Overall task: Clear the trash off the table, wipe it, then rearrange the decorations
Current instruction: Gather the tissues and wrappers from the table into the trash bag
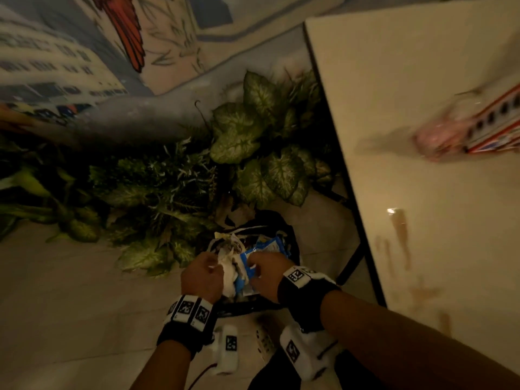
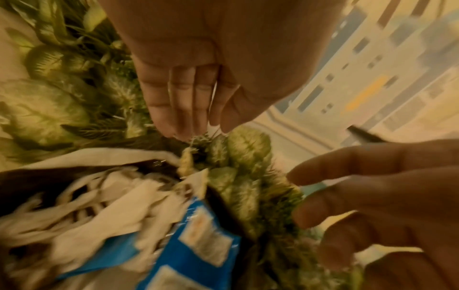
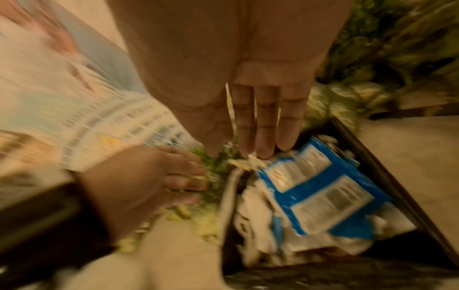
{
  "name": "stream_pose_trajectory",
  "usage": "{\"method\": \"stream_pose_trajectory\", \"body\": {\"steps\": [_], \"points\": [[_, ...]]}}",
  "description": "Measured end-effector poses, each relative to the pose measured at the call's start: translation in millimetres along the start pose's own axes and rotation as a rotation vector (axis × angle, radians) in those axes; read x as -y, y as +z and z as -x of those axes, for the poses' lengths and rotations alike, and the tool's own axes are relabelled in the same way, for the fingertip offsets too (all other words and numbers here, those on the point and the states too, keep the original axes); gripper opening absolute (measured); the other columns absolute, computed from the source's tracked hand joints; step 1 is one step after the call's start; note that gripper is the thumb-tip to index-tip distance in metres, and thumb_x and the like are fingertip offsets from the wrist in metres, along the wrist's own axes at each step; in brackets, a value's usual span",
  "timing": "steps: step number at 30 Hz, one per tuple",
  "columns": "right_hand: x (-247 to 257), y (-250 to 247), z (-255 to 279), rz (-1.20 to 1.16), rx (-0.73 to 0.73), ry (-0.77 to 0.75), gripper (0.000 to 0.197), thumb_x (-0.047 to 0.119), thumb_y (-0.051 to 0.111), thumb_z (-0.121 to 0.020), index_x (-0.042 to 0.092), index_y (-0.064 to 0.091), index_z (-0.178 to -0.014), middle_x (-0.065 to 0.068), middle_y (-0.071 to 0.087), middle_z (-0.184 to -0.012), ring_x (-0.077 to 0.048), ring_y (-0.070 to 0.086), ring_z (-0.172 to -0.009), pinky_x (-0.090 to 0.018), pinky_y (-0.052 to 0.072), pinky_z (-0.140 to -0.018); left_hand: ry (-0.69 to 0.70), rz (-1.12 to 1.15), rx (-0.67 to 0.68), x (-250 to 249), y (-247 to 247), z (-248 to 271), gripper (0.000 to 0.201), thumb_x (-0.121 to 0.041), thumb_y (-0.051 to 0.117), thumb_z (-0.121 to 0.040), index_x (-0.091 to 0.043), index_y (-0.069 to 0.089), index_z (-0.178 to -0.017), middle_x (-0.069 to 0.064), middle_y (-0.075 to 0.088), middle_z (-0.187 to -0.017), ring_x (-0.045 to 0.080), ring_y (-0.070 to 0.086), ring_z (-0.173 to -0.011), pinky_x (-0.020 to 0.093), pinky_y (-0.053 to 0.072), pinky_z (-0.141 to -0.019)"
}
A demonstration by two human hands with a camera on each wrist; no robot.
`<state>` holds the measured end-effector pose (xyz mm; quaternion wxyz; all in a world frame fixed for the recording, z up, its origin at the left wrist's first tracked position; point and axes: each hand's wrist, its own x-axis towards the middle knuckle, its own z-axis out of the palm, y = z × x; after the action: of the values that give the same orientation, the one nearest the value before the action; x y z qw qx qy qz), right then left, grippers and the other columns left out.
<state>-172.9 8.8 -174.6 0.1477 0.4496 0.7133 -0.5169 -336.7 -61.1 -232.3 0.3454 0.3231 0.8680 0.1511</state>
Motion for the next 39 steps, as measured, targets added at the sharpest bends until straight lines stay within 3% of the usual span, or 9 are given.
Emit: {"method": "stream_pose_trajectory", "body": {"steps": [4,7,14,20,24,27,30,35,39], "points": [[11,-38,79,-0.012,-0.057,-0.128,0.03,0.024,0.057,-0.088,0.02,0.055,-0.118,-0.006,0.062,-0.109,-0.025,0.059,-0.098,-0.038,0.051,-0.088,0.157,0.089,-0.038,-50,-24,35,0.006,-0.01,0.064,-0.085,-0.013,0.064,-0.09,0.01,0.066,-0.088,0.026,0.061,-0.087,0.027,0.042,-0.076],[-6,-77,139,0.043,-0.083,-0.149,0.03,0.027,0.057,-0.089,0.021,0.055,-0.118,-0.004,0.062,-0.108,-0.023,0.059,-0.095,-0.036,0.052,-0.086,0.25,0.143,-0.074,-97,-33,57,0.008,-0.006,0.065,-0.084,-0.014,0.064,-0.087,0.003,0.063,-0.078,0.023,0.061,-0.08,0.028,0.043,-0.074],[-118,-166,247,0.151,-0.296,-0.138,0.029,0.038,0.058,-0.088,0.03,0.055,-0.116,0.014,0.061,-0.105,-0.008,0.06,-0.087,-0.022,0.045,-0.078,0.439,0.239,-0.163,-213,-15,112,0.007,-0.018,0.066,-0.085,-0.025,0.065,-0.088,0.0,0.069,-0.082,0.019,0.067,-0.079,0.043,0.056,-0.075],[-230,-232,317,0.119,-0.357,-0.077,0.027,0.037,0.06,-0.086,0.031,0.057,-0.112,0.018,0.059,-0.097,-0.005,0.06,-0.083,-0.019,0.048,-0.074,0.446,0.319,-0.126,-295,60,186,0.014,-0.014,0.065,-0.085,-0.027,0.064,-0.083,0.002,0.07,-0.081,0.022,0.067,-0.08,0.047,0.056,-0.077],[-297,-269,357,0.153,-0.392,-0.051,0.025,0.037,0.062,-0.085,0.033,0.057,-0.109,0.017,0.06,-0.095,-0.004,0.059,-0.08,-0.016,0.045,-0.069,0.498,0.255,-0.099,-346,120,224,0.013,-0.008,0.068,-0.081,-0.021,0.067,-0.081,-0.001,0.069,-0.076,0.018,0.066,-0.075,0.041,0.057,-0.072],[-337,-289,383,0.145,-0.451,-0.012,0.022,0.036,0.064,-0.083,0.042,0.052,-0.1,0.02,0.059,-0.09,-0.002,0.058,-0.079,-0.01,0.041,-0.064,0.549,0.165,-0.048,-381,151,246,0.012,-0.007,0.068,-0.081,-0.019,0.066,-0.081,-0.006,0.067,-0.075,0.008,0.062,-0.072,0.023,0.053,-0.069],[-363,-303,403,0.108,-0.522,0.034,0.024,0.03,0.068,-0.081,0.04,0.053,-0.097,0.017,0.061,-0.087,-0.003,0.058,-0.077,-0.008,0.039,-0.063,0.599,0.052,0.001,-409,171,258,0.009,-0.011,0.068,-0.081,-0.019,0.065,-0.084,-0.006,0.065,-0.079,0.006,0.059,-0.072,0.008,0.039,-0.064],[-396,-320,419,0.082,-0.674,0.105,0.026,0.026,0.071,-0.08,0.026,0.063,-0.105,0.011,0.059,-0.091,-0.007,0.054,-0.077,-0.011,0.035,-0.064,0.608,-0.15,0.13,-442,203,256,0.022,-0.023,0.068,-0.082,-0.02,0.06,-0.103,-0.004,0.061,-0.097,0.015,0.059,-0.084,0.025,0.046,-0.078],[-424,-337,425,0.145,-0.771,0.154,0.035,0.023,0.077,-0.073,0.017,0.066,-0.106,-0.002,0.06,-0.108,-0.022,0.056,-0.098,-0.029,0.042,-0.083,0.611,-0.256,0.209,-470,238,260,0.044,-0.032,0.067,-0.083,-0.022,0.052,-0.123,0.001,0.052,-0.124,0.02,0.052,-0.111,0.03,0.043,-0.094]]}}
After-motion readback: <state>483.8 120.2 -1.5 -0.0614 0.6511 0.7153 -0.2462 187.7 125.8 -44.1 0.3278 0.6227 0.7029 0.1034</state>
